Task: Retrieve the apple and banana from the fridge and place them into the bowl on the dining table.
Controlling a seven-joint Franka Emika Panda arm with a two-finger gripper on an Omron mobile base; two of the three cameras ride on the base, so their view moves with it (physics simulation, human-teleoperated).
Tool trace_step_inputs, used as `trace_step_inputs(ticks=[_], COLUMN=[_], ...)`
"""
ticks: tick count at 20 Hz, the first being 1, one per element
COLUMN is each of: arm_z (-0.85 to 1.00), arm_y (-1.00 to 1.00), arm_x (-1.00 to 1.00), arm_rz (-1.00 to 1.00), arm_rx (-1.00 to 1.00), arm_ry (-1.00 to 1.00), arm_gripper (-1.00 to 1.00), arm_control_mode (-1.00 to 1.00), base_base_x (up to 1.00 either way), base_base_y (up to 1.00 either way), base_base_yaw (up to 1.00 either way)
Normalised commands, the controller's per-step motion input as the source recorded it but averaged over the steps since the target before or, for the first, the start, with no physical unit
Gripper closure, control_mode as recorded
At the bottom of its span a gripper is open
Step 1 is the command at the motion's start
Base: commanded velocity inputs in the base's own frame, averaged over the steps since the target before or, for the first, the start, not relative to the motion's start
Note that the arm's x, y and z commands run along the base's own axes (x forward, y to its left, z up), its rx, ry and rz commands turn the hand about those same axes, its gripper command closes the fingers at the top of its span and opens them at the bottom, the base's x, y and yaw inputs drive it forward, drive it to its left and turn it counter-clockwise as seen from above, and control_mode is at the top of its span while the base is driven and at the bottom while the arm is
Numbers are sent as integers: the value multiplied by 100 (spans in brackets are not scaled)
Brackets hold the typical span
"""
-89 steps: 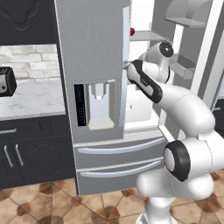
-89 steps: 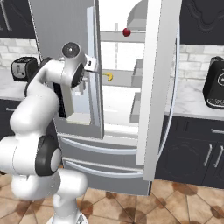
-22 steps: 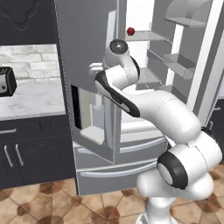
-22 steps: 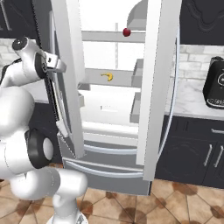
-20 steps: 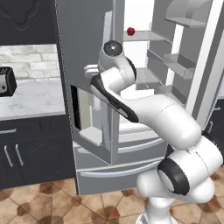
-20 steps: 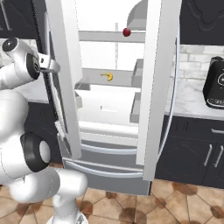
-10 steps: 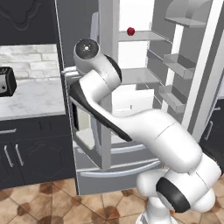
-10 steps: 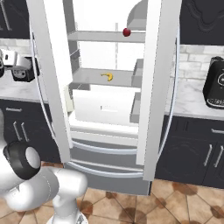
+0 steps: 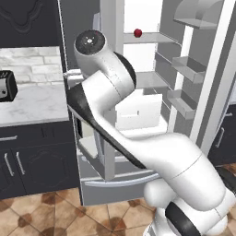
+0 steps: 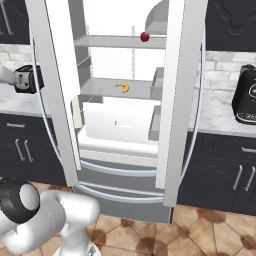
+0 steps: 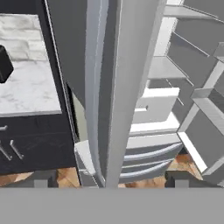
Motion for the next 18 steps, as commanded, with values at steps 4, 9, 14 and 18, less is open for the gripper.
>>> trace_step_inputs(ticks=[4, 9, 14, 18], arm_z=[0, 0, 0, -5], arm_y=[-100, -93, -77, -58], arm_x=[-44, -6, 0, 1], arm_rz=[-38, -30, -10, -2], arm_rx=[38, 53, 72, 59], arm_ry=[3, 14, 36, 30], arm_gripper=[-100, -100, -100, -100], arm_control_mode=[-100, -100, -100, -100], base_base_x=[0, 0, 0, 0], base_base_y=[0, 0, 0, 0], base_base_yaw=[0, 0, 0, 0])
